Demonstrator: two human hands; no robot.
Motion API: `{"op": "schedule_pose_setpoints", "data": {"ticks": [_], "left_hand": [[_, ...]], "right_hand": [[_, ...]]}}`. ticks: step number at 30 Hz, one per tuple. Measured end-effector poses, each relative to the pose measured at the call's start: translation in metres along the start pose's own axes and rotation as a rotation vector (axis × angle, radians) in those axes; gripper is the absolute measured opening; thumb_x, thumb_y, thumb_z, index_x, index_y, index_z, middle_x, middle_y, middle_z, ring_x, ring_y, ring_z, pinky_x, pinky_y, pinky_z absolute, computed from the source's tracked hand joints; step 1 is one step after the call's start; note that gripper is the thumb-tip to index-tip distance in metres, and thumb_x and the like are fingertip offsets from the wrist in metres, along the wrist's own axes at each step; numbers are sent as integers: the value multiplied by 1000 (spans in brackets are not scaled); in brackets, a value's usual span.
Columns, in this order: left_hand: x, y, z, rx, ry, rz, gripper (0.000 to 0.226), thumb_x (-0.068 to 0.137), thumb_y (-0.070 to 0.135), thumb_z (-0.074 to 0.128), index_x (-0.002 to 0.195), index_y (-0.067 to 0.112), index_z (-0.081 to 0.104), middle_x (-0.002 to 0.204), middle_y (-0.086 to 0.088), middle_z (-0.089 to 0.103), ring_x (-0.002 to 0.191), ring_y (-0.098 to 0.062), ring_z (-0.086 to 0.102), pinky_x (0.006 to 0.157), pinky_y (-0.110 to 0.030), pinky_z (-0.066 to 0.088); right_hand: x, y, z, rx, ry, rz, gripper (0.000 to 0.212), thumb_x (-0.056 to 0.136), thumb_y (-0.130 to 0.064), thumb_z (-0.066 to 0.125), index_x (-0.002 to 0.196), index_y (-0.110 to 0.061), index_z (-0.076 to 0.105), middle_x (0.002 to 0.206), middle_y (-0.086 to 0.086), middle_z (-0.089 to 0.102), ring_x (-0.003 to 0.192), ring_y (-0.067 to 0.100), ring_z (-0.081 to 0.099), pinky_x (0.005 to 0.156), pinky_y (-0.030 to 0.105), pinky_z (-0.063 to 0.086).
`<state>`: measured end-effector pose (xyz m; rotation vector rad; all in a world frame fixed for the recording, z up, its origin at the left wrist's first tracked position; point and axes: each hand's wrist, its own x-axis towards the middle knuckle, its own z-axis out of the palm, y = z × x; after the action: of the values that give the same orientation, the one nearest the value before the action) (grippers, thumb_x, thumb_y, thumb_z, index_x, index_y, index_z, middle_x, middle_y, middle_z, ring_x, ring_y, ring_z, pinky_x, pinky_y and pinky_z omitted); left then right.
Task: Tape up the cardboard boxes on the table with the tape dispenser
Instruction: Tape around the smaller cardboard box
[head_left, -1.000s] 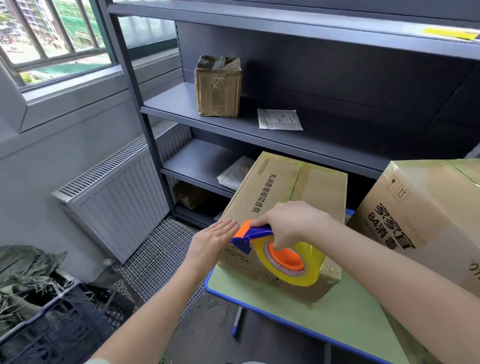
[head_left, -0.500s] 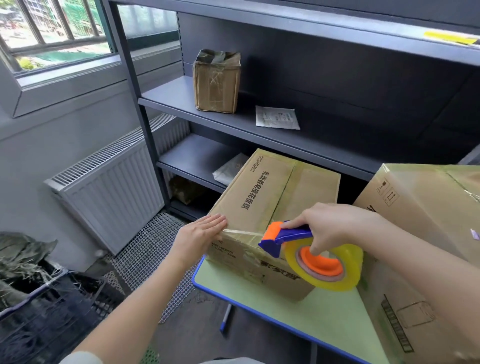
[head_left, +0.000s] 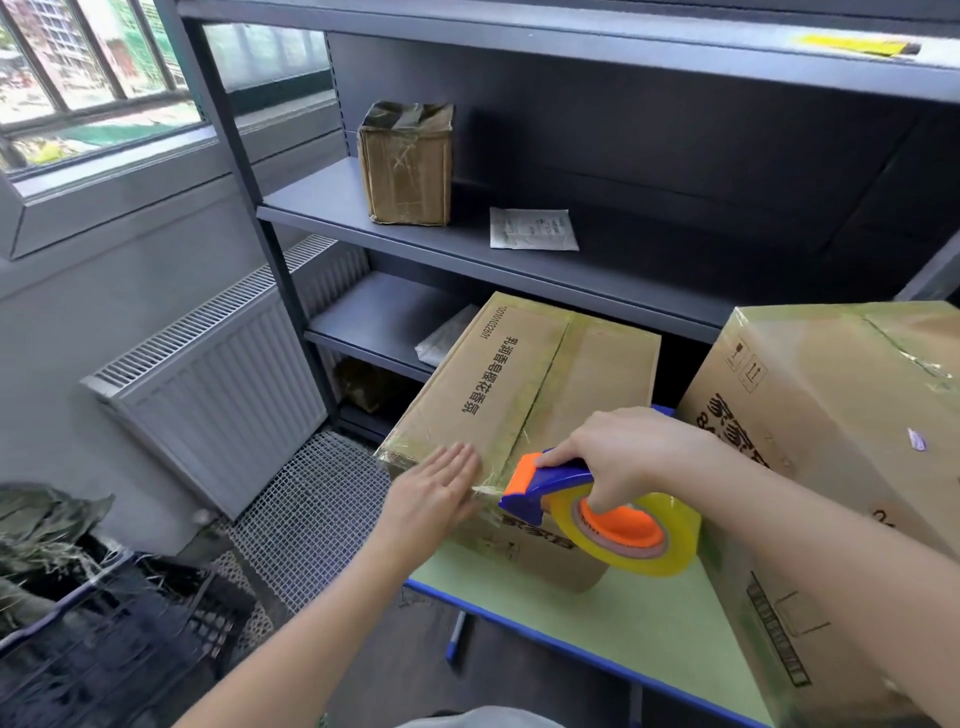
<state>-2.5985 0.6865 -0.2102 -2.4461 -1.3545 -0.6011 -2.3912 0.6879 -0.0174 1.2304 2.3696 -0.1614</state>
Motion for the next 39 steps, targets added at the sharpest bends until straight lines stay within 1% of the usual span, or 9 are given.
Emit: {"op": "schedule_pose_setpoints", "data": {"ticks": [4,8,12,14,22,24,28,34,39], "left_hand": [[9,23,6,-95,17,-16,44,86,36,50,110,6,70,115,-7,68,108,-16,63,104,-29,39],[5,2,1,-125,9,14,62,103,42,20,109,8,71,114,-3,68,108,-14,63,103,-26,36],[2,-29,-6,-139,-46,39,68,103,42,10,114,9,69,118,-3,66,111,-14,61,104,-27,34],[0,-36,-7,-163,-59,36,65,103,41,12,115,9,68,120,-3,65,113,-14,60,103,-27,35],[1,-30,-6,-162,-54,1,43,88,36,44,115,11,68,119,-1,66,112,-13,61,102,-27,40],[1,-29,-9,-166,-63,4,45,90,38,42,115,9,68,119,-3,66,112,-16,61,103,-27,37],[1,-28,-15,-182,-106,-22,65,100,50,20,117,8,66,121,-4,64,114,-18,60,108,-25,28],[2,-26,-16,-176,-182,-54,69,99,53,16,120,7,63,124,-5,62,117,-18,56,114,-15,10],[-4,-14,-12,-82,-218,-84,61,90,48,38,129,5,55,133,-7,55,126,-20,49,117,-22,8]], "right_hand": [[2,-3,-2,-29,3,13,63,79,-25,55,136,-47,41,89,-6,51,77,18,46,52,24,33],[8,-9,-8,-29,4,12,61,80,-28,56,137,-45,41,82,-6,49,76,19,47,51,24,31],[24,-26,-10,-20,38,-21,54,80,-30,58,132,-38,47,90,-2,57,77,22,49,51,24,31],[28,-30,-11,-29,37,-32,53,81,-28,58,132,-36,48,97,0,59,78,22,49,51,24,31],[8,-22,-8,45,38,-27,56,83,-28,58,136,-37,43,78,-6,48,67,16,44,53,25,34],[5,-19,-5,47,35,-22,57,82,-28,58,136,-38,43,77,-6,47,69,16,44,52,24,34],[-19,2,7,95,-27,32,64,79,-30,58,138,-46,38,73,-11,46,65,10,44,49,24,33],[-54,25,28,176,-52,79,70,81,-31,58,141,-52,28,67,-10,40,57,7,39,48,21,29],[-52,22,37,71,32,55,66,80,-28,55,139,-48,34,67,-9,38,56,7,35,47,24,26]]}}
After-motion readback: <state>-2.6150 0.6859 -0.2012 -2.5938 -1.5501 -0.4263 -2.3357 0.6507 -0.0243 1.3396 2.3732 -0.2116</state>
